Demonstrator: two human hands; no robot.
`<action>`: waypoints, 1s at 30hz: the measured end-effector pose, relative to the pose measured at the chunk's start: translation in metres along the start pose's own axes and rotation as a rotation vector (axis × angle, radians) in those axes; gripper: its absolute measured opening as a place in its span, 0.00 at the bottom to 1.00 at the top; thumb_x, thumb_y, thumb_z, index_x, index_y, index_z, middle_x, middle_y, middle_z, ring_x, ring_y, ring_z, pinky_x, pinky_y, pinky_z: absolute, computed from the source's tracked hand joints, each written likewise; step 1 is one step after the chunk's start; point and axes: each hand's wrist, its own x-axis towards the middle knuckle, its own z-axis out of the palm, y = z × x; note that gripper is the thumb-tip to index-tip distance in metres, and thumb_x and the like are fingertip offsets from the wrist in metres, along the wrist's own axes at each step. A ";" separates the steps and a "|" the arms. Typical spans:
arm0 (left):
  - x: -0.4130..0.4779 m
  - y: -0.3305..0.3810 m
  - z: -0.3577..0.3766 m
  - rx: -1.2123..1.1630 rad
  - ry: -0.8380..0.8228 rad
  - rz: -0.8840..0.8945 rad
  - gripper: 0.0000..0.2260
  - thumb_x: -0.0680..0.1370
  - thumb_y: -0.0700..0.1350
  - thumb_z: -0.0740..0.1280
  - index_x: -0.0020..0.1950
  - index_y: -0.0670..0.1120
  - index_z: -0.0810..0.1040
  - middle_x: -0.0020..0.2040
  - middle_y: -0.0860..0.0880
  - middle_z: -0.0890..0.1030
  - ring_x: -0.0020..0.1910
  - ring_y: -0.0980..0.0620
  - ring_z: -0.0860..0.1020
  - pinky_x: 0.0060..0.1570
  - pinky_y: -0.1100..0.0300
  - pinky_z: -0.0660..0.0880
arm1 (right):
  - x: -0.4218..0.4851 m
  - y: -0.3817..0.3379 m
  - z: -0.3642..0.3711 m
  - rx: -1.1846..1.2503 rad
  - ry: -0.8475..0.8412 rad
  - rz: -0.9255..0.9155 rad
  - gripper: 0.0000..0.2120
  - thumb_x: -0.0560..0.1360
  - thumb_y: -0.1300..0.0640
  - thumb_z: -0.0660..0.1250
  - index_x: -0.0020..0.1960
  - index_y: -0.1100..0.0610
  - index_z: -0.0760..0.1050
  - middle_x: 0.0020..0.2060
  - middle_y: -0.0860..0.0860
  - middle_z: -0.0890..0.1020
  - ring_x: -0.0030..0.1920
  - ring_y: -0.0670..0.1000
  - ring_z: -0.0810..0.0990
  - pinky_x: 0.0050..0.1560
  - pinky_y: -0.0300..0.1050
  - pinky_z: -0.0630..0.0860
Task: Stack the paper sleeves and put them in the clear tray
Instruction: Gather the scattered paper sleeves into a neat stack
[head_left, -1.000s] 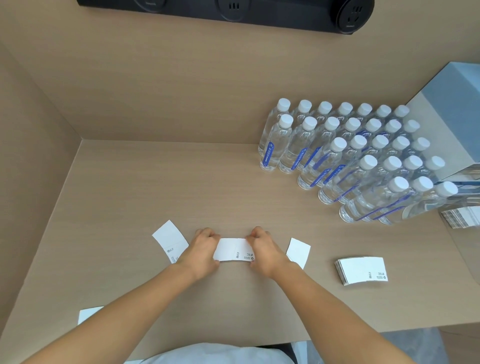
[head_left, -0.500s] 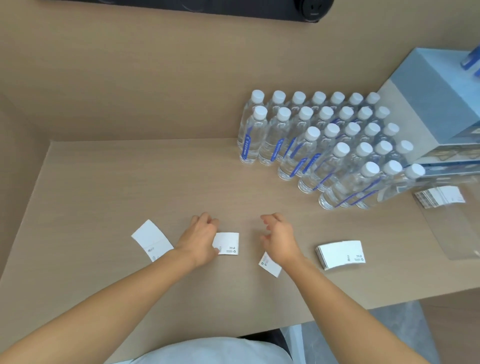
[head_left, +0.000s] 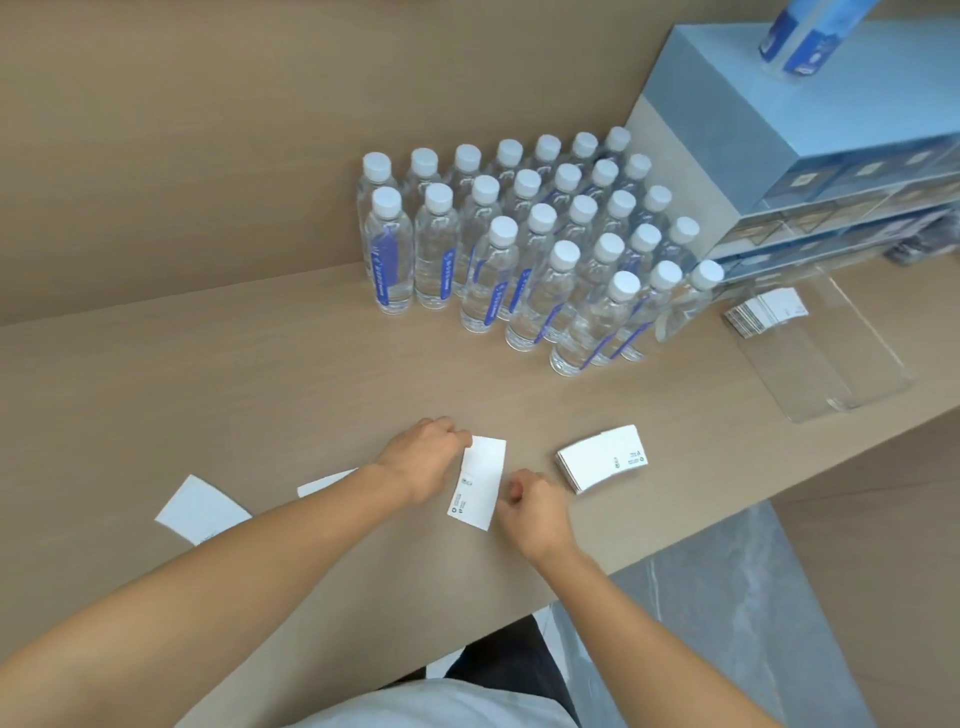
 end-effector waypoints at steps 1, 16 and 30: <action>0.005 0.004 -0.002 0.002 -0.006 0.018 0.22 0.76 0.35 0.62 0.68 0.49 0.71 0.60 0.45 0.73 0.60 0.42 0.73 0.56 0.48 0.75 | -0.003 0.001 0.005 0.014 -0.013 0.013 0.05 0.71 0.61 0.68 0.46 0.60 0.77 0.43 0.54 0.77 0.40 0.51 0.73 0.36 0.37 0.63; 0.026 0.024 -0.012 0.321 -0.236 0.262 0.04 0.78 0.54 0.62 0.52 0.62 0.71 0.58 0.50 0.72 0.58 0.43 0.75 0.55 0.52 0.74 | -0.018 -0.019 0.045 0.015 0.103 0.160 0.31 0.67 0.44 0.75 0.60 0.57 0.65 0.57 0.52 0.66 0.59 0.54 0.66 0.57 0.47 0.73; 0.043 0.031 -0.019 0.461 -0.170 0.324 0.21 0.77 0.36 0.64 0.69 0.48 0.68 0.66 0.45 0.67 0.62 0.43 0.69 0.53 0.49 0.75 | -0.018 -0.019 0.052 -0.013 0.139 0.176 0.26 0.66 0.50 0.71 0.58 0.56 0.64 0.55 0.51 0.66 0.57 0.54 0.65 0.49 0.45 0.73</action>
